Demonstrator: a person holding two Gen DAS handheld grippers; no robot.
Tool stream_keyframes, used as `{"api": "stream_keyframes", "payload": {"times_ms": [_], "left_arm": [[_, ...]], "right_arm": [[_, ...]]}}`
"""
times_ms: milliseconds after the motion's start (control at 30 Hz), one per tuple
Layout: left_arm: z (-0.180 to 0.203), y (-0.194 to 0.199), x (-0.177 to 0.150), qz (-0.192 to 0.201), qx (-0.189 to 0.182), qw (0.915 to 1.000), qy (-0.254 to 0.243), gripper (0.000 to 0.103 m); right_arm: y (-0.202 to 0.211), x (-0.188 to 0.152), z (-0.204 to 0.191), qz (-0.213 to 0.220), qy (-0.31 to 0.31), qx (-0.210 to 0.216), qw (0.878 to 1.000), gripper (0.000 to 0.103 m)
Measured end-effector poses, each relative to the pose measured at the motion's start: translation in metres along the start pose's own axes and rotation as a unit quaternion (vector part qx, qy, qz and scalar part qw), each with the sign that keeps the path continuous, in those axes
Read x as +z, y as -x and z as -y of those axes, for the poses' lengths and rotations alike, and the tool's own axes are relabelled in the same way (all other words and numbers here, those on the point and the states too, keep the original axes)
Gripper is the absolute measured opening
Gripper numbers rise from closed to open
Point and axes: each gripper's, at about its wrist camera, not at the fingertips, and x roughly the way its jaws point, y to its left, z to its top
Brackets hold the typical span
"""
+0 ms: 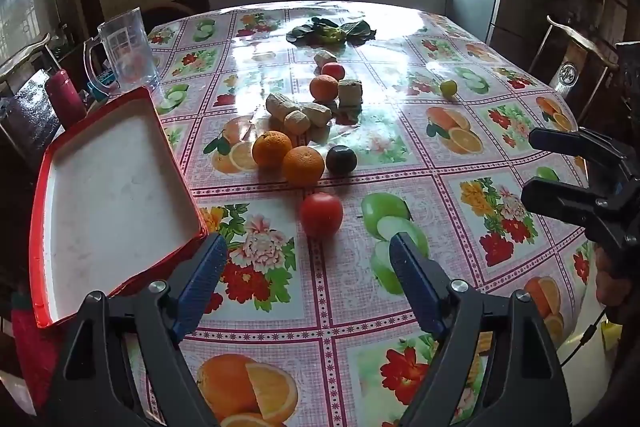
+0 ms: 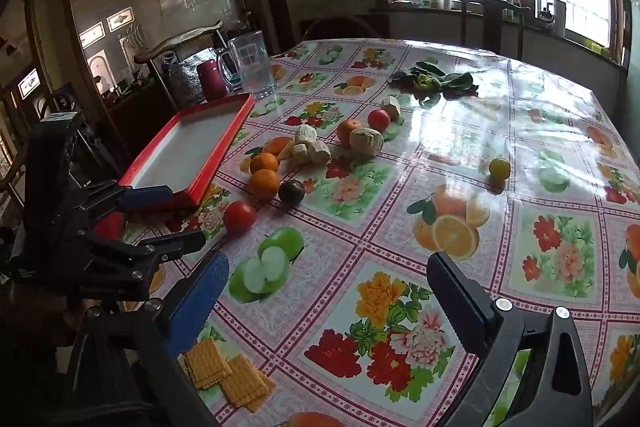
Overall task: Organize fruits
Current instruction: 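Grasp the red tomato with the left tool while the right tool grasps the dark plum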
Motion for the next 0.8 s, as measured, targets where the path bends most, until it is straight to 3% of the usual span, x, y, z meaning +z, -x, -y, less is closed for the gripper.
{"api": "stream_keyframes", "payload": {"times_ms": [533, 800], "left_arm": [[-0.003, -0.008, -0.002, -0.007, -0.012, 0.9999, 0.01, 0.084], [-0.009, -0.015, -0.002, -0.01, -0.024, 0.9995, 0.019, 0.084]], "right_arm": [[-0.012, -0.003, -0.004, -0.005, 0.004, 0.003, 1.0, 0.1], [-0.024, -0.002, -0.006, -0.007, 0.014, 0.002, 1.0, 0.091]]}}
